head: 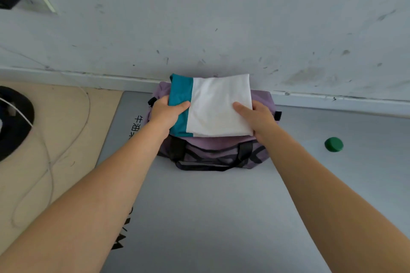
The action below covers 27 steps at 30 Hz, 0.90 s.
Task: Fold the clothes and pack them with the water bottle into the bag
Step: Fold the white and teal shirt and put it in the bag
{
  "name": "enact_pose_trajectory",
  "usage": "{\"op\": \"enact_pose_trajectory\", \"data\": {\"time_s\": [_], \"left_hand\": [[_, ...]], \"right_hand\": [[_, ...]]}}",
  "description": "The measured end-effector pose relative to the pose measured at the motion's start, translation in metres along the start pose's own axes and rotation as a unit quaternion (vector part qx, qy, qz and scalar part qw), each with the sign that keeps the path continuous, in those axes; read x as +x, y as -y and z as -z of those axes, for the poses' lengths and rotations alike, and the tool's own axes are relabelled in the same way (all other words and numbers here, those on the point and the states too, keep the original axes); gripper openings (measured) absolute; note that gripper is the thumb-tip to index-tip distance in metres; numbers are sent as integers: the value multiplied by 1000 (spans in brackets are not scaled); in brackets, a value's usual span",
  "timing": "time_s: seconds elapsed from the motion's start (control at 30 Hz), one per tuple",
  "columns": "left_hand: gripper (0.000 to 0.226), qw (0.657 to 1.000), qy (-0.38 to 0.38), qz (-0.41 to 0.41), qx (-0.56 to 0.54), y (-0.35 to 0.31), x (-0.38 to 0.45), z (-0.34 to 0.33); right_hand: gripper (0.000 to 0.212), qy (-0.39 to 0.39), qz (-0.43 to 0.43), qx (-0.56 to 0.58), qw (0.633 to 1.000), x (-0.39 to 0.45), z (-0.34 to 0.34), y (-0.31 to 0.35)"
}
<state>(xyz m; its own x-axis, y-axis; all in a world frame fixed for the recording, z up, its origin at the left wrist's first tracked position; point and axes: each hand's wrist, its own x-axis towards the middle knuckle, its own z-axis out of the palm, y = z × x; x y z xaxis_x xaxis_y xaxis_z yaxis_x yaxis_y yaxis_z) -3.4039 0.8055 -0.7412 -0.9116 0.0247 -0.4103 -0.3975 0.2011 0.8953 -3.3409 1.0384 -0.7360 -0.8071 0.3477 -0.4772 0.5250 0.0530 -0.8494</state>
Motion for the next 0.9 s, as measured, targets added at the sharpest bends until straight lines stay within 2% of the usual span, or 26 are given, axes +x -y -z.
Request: {"op": "enact_pose_trajectory", "data": {"time_s": [0.07, 0.13, 0.23, 0.3, 0.37, 0.43, 0.53, 0.6, 0.67, 0.77, 0.83, 0.9], "left_hand": [[22, 981, 27, -21, 191, 15, 3, 1], [22, 938, 45, -67, 338, 27, 0, 1], [31, 882, 48, -135, 448, 30, -8, 3], [40, 807, 34, -196, 555, 27, -16, 6], [53, 742, 7, -245, 624, 24, -27, 10], [65, 710, -11, -276, 648, 21, -39, 18], [70, 701, -25, -314, 640, 24, -58, 34], [66, 718, -11, -324, 616, 26, -67, 42], [64, 747, 20, -313, 586, 26, -70, 46], [76, 777, 50, -276, 563, 23, -68, 52], [85, 784, 57, -252, 565, 22, -64, 51], [90, 786, 65, -204, 580, 21, -58, 43]], "right_hand": [[36, 1, 8, -137, 990, 7, 0, -7], [41, 9, 30, -237, 971, 8, 0, -14], [46, 5, 62, -354, 933, 3, 3, -20], [55, 11, 61, -438, 897, -2, 7, -22], [60, 22, 62, -465, 883, -10, 16, -21], [59, 19, 99, -464, 880, -23, 27, -20], [62, 19, 176, -420, 890, -43, 45, -22], [62, 41, 188, -412, 891, -54, 54, -21], [56, 69, 184, -434, 879, -62, 59, -18], [50, 80, 184, -433, 879, -67, 59, -15], [60, 80, 159, -419, 890, -66, 53, -14], [74, 76, 92, -436, 892, -60, 42, -13]]}}
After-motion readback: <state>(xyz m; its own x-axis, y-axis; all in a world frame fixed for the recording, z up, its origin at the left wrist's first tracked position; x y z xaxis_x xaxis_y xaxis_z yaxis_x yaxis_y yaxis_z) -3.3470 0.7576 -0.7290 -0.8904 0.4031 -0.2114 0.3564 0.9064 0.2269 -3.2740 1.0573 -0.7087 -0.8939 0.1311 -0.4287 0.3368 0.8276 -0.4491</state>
